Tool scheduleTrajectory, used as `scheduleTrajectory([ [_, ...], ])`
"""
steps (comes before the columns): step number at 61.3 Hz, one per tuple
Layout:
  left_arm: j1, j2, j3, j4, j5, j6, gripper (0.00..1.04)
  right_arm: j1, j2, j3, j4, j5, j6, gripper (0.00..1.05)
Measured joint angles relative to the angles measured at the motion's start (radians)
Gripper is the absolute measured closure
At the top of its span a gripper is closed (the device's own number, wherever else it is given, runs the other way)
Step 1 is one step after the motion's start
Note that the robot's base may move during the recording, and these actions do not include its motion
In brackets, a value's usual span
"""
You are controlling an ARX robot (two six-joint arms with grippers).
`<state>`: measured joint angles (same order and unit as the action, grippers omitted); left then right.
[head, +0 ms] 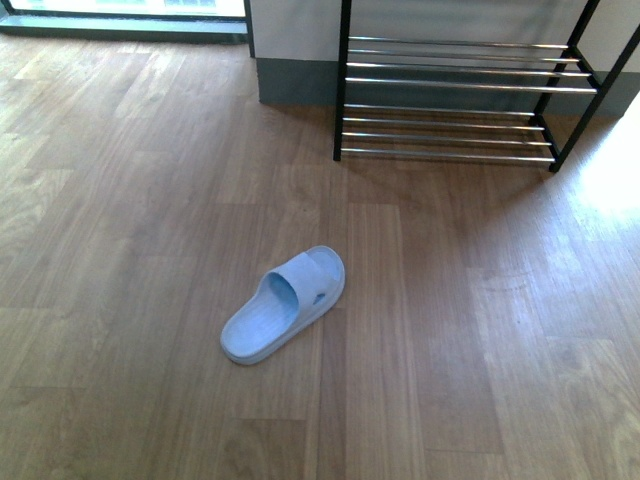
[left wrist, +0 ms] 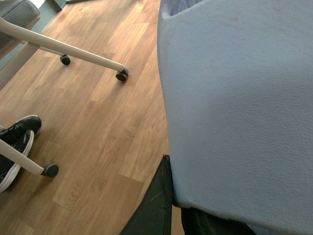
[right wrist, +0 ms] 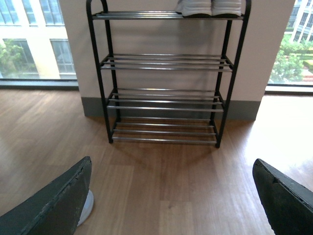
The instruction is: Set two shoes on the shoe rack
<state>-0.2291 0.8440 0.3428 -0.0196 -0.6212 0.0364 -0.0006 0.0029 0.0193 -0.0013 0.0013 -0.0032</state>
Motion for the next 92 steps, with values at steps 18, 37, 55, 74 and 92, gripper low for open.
scheduleTrajectory([
  [18,0.000,0.000,-0.001,0.000,0.000,0.000,1.03,0.000,0.000,0.000,0.000,-0.001,0.000,0.09],
  [37,0.000,0.000,-0.001,0.000,0.000,0.000,1.03,0.000,0.000,0.000,0.000,-0.001,0.000,0.09],
  [55,0.001,0.000,-0.001,0.000,-0.002,0.000,1.03,-0.056,0.148,0.003,0.079,-0.225,-0.048,0.09],
  [74,0.000,0.000,-0.001,0.000,0.000,0.000,1.03,0.115,1.361,0.179,0.989,0.046,-0.119,0.09],
  [92,0.000,0.000,-0.001,0.000,0.000,0.000,1.03,0.191,2.157,0.483,1.104,0.142,-0.170,0.09],
])
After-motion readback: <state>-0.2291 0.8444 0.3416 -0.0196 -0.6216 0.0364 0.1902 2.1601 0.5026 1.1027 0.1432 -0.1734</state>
